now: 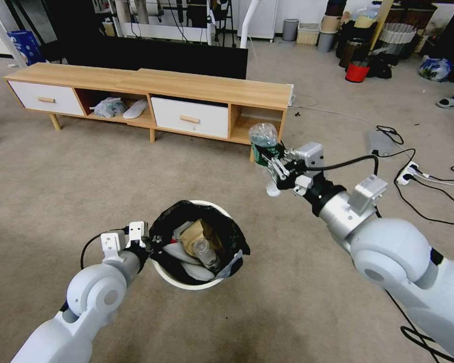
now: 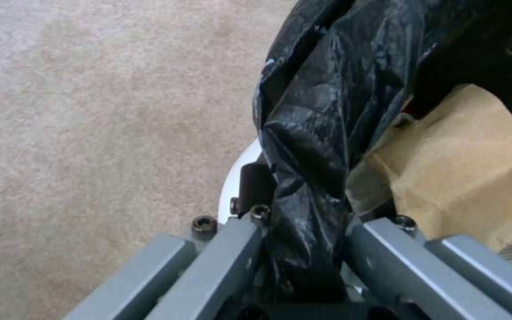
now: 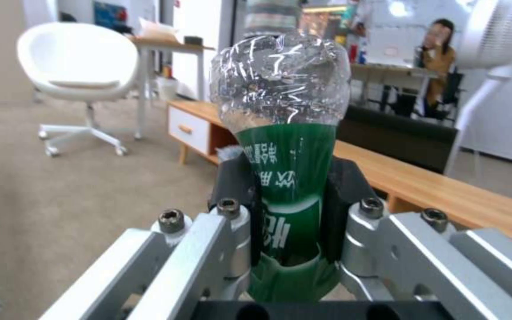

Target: Pick up the trash bin and place the garbage on the floor into it.

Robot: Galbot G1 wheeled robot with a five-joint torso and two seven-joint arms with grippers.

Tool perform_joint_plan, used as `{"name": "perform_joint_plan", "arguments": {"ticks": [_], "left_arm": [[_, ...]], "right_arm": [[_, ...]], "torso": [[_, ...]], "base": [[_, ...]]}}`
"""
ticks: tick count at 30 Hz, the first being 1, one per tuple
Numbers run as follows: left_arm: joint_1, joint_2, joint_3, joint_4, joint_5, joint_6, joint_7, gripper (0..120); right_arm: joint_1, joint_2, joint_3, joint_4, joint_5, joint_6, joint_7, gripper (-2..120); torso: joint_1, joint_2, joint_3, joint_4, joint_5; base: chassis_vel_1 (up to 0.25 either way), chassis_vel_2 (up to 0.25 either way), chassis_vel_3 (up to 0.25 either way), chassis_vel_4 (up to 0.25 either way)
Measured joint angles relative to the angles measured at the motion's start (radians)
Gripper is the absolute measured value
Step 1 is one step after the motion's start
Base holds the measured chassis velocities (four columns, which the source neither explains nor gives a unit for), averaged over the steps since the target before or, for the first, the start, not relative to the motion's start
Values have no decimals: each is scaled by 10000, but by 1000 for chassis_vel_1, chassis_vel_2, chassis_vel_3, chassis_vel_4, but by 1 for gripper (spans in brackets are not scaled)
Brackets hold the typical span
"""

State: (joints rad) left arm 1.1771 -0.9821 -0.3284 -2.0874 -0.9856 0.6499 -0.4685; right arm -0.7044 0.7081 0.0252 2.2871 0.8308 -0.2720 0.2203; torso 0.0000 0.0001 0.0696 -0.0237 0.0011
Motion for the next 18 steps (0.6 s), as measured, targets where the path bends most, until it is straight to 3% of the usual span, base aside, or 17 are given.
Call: {"name": "perform_joint_plan", "arguments": {"ticks": [8,18], "left_arm": [[-539,-220,647,174,-85,76,-3,0],[-974,-521,1056,176,-248,151,-58,0]], "right_arm": [[737,509,-777,-98,136,108,-195,17],[688,868,-1689,-183,-51,279,-426,17]], "torso": [[0,2,-2,5,25],[1,5,-2,2,13]], "base": [[0,0,0,0],[0,0,0,0]]}}
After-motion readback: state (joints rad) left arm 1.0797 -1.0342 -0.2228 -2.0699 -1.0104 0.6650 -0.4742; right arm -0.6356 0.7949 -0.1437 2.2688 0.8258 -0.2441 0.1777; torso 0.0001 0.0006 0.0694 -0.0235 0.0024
